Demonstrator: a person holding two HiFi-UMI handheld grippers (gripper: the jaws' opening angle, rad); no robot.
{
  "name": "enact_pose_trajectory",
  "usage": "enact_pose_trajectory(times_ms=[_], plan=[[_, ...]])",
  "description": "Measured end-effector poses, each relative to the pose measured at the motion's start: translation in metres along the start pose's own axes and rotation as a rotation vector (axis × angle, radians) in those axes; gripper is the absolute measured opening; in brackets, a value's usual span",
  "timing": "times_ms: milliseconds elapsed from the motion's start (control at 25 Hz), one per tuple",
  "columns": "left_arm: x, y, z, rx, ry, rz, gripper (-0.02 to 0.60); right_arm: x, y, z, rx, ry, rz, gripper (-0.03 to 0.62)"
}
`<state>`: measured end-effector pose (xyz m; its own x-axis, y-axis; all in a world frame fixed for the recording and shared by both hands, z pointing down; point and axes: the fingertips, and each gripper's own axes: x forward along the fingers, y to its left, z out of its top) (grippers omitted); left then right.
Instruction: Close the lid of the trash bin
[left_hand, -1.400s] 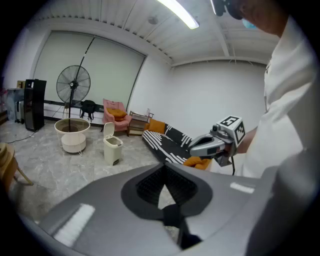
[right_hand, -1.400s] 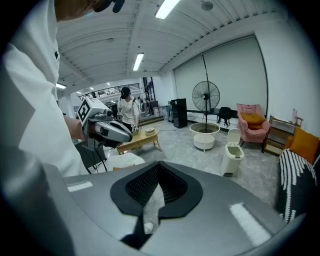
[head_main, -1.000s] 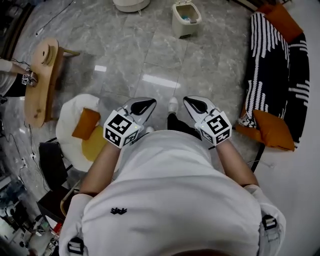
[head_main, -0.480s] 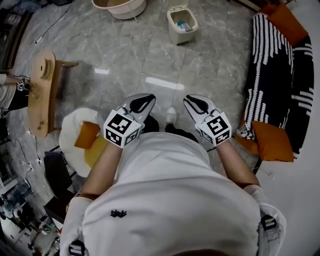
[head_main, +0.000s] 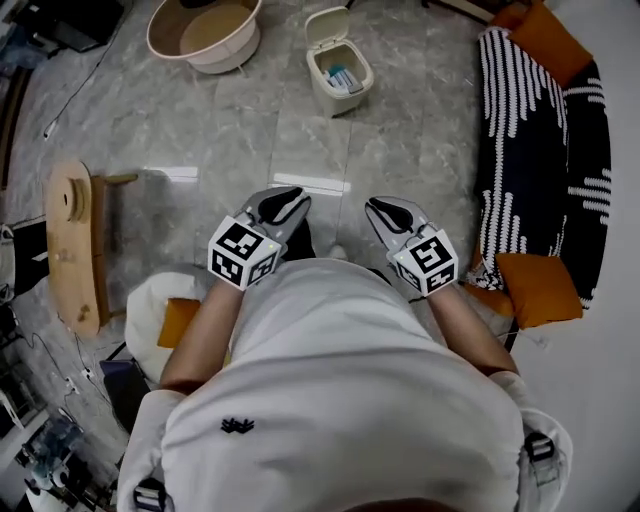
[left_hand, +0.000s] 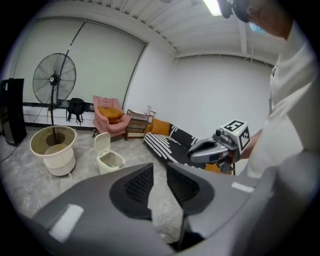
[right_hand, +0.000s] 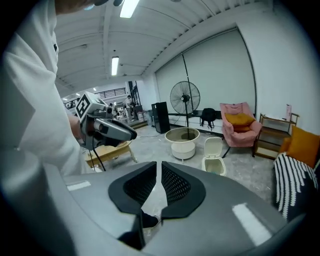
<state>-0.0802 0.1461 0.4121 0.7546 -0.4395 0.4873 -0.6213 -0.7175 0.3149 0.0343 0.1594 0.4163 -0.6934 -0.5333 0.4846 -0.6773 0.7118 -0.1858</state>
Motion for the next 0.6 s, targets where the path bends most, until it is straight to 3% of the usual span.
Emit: enact_pose_trajectory(times_ms=[360, 480, 600], plan=[[0.038, 0.127, 0.061, 0.101, 0.048, -0.097, 0.087, 0.078, -0.05, 0.066, 0.058, -0.013, -0.123, 0.03], [0.057, 0.157, 0.071, 0.099, 0.071, -0.143, 0.087, 0.09, -0.065, 0.077, 0.085, -0.02, -0.17, 0.029], [0.075, 0.185, 0.084, 0.093, 0.074, -0.125, 0.087, 0.094, -0.078, 0.079, 0.111, -0.011, -0.19, 0.029]])
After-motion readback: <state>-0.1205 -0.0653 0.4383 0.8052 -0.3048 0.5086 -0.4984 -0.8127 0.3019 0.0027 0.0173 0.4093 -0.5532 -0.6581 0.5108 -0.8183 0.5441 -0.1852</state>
